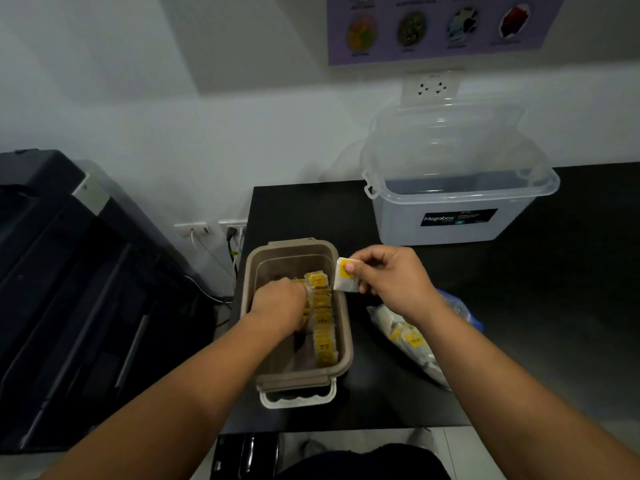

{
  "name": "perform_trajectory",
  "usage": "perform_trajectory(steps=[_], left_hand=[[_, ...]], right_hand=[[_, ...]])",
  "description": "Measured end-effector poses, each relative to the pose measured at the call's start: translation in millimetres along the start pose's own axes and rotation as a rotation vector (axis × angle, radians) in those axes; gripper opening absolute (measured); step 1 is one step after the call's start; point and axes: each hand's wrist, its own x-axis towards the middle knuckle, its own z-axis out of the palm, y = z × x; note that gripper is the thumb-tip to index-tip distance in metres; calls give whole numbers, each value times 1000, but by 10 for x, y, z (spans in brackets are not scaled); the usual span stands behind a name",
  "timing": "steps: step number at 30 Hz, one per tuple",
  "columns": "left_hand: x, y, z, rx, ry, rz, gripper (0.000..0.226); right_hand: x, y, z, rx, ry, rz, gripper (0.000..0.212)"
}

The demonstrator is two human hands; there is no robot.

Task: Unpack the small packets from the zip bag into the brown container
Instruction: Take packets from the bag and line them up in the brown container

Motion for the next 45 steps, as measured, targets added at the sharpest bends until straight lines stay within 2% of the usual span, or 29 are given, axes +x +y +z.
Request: perform_trajectory(steps=[5,8,13,15,17,21,27,29,32,34,35,39,45], left_hand=[[3,-3,42,22,64,45,16],[-40,-48,-81,-61,82,69,8],[-220,-257,-441,-416,235,106,11],[-354,-306,-599,-610,354,127,11],[-483,-309,-714,-691,413,184,7],[-548,-273,-718,-519,414,321,21],[-527,-263,-609,-300,412,341,11],[-530,-278,-591,-247,320,276,9],[-477,-221,-572,-103,81,192,12],[-441,-160,-497,-36,-59,166,15],[-416,-136,-428,-16,-77,161,13],[-316,-92,-138,26,-52,127,14],[-171,-35,44,67,-27,73,25]], right_hand=[[-106,22,86,-28,8,5,14],[-141,6,123,-125,-10,-52,15],[-106,-50,181,-173,17,-53,17],[-86,-72,221,-156,8,-48,27],[-72,-95,258,-153,-18,-68,38],[-78,-173,300,-219,-55,-104,45],[-52,-178,316,-215,-90,-113,42],[-49,-146,296,-264,-49,-113,37],[-12,-74,248,-416,32,-87,33],[7,-21,243,-477,35,-49,37],[14,13,253,-493,22,-19,41],[-13,119,296,-490,-54,103,58],[-85,145,297,-373,-111,164,58]])
